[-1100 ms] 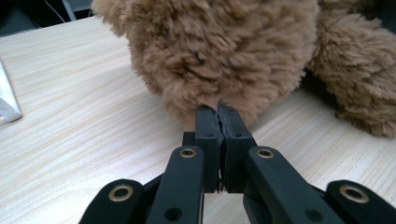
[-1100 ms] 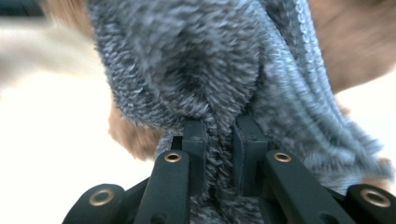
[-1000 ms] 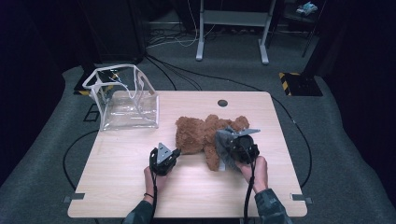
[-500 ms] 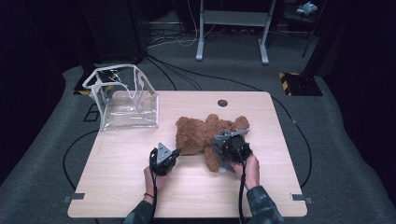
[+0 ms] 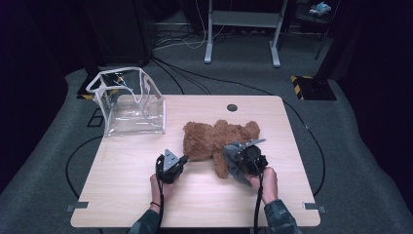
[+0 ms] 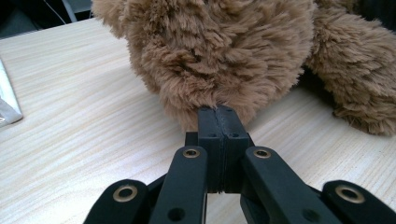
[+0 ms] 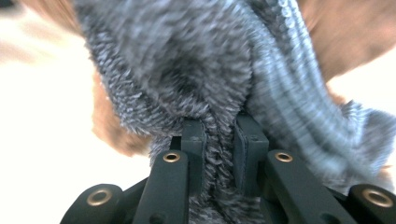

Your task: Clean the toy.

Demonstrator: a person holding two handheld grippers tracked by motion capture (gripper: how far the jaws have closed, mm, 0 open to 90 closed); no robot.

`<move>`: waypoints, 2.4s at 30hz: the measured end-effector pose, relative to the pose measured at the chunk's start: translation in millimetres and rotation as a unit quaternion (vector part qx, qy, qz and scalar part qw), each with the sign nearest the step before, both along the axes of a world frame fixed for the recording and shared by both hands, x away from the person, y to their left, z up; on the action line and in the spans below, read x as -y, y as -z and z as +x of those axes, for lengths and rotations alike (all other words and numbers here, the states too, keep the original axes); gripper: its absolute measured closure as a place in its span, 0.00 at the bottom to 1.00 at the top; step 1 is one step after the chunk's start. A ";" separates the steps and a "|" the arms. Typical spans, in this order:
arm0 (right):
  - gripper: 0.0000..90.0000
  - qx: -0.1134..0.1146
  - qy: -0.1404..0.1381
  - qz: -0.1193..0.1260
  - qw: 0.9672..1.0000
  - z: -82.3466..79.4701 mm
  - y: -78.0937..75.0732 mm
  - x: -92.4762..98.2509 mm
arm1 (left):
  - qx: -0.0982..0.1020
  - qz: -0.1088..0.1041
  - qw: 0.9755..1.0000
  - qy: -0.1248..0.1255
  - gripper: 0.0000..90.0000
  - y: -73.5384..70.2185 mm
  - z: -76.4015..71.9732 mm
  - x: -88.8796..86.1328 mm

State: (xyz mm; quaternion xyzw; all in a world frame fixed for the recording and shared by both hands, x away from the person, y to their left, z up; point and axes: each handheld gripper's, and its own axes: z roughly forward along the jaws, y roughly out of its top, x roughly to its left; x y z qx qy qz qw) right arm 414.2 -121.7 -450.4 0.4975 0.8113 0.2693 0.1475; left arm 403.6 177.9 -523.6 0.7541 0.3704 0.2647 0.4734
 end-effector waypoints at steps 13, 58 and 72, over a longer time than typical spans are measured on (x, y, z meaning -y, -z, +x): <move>0.84 0.039 -0.012 0.017 0.999 27.0 -42.3 -43.8 | -0.002 -0.001 1.000 0.001 1.00 0.1 0.0 1.6; 0.84 0.014 -0.028 -0.050 0.998 -10.4 7.6 -67.0 | 0.003 -0.004 1.000 0.002 1.00 0.0 -1.5 0.2; 0.84 0.003 -0.028 -0.010 1.000 -20.2 3.1 -45.6 | 0.002 -0.011 1.000 0.005 1.00 -0.1 -2.0 -0.7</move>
